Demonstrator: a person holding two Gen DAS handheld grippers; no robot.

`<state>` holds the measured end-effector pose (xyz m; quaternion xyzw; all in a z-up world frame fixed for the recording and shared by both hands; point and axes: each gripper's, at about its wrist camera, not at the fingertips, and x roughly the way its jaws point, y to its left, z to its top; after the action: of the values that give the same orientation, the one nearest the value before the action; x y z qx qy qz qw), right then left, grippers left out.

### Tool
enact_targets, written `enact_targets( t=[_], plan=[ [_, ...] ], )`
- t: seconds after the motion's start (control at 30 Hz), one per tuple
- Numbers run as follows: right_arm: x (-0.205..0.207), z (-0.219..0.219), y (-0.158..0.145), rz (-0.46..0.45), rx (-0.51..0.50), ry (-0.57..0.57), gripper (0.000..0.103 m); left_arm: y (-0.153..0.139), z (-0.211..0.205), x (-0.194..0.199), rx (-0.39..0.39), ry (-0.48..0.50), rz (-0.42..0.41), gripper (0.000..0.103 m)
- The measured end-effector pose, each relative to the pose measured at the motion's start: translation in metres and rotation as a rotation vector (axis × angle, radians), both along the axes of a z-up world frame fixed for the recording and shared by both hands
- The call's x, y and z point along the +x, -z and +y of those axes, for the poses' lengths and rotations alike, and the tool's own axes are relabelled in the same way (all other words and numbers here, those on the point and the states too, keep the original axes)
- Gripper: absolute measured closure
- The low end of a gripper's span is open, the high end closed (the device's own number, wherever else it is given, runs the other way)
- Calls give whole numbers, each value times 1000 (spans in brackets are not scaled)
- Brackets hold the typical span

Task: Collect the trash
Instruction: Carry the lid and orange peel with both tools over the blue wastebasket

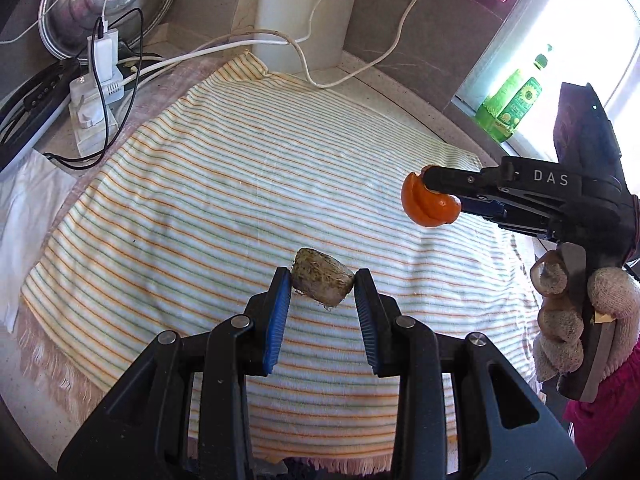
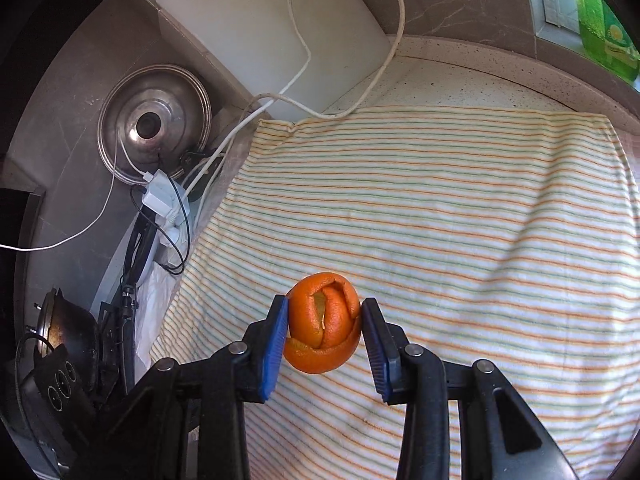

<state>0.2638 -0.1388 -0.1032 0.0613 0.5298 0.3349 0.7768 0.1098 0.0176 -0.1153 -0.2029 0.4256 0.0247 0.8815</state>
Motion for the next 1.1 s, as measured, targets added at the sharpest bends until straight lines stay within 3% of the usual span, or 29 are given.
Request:
enact_targets(
  t=[0.6, 1.1],
  plan=[
    [-116, -36, -23, -30, 30, 23, 65, -10, -4, -91, 31, 104, -3, 70],
    [-203, -43, -11, -17, 13, 10, 65, 14, -10, -151, 34, 181, 46, 70]
  ],
)
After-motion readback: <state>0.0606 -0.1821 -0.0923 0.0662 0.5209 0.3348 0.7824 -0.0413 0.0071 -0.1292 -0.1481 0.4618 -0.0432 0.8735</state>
